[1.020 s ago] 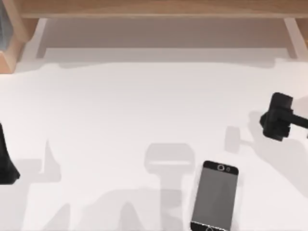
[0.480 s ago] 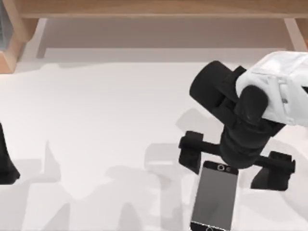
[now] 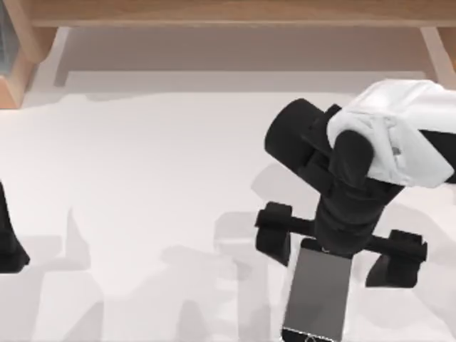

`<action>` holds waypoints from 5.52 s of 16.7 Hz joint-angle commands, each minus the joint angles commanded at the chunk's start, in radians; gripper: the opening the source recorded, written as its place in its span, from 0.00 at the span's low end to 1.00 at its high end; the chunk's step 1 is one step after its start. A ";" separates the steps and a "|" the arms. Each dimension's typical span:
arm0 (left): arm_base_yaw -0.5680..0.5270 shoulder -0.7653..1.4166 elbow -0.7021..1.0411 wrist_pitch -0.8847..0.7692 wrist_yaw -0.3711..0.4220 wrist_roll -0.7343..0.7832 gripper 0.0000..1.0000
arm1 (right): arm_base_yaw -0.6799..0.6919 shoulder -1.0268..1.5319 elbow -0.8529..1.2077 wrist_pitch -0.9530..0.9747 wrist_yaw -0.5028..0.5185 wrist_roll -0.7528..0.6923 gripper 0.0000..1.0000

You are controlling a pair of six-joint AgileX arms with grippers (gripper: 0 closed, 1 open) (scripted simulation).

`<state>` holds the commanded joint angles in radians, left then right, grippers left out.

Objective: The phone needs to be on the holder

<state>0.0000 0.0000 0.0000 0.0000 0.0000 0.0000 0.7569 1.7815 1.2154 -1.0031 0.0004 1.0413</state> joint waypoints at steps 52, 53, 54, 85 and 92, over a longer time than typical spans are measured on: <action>0.000 0.000 0.000 0.000 0.000 0.000 1.00 | -0.140 -0.071 -0.076 0.303 0.026 -0.170 0.00; 0.000 0.000 0.000 0.000 0.000 0.000 1.00 | -0.183 -0.108 -0.077 0.336 0.027 -0.217 0.00; 0.000 0.000 0.000 0.000 0.000 0.000 1.00 | -0.225 -0.144 -0.080 0.369 0.027 -0.263 0.00; 0.000 0.000 0.000 0.000 0.000 0.000 1.00 | -0.956 -0.632 -0.607 1.086 -0.014 -1.038 0.00; 0.000 0.000 0.000 0.000 0.000 0.000 1.00 | -0.953 -0.637 -0.628 1.092 -0.017 -1.047 0.00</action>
<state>0.0000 0.0000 0.0000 0.0000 0.0000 0.0000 -0.1962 1.1441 0.5876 0.0890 -0.0168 -0.0061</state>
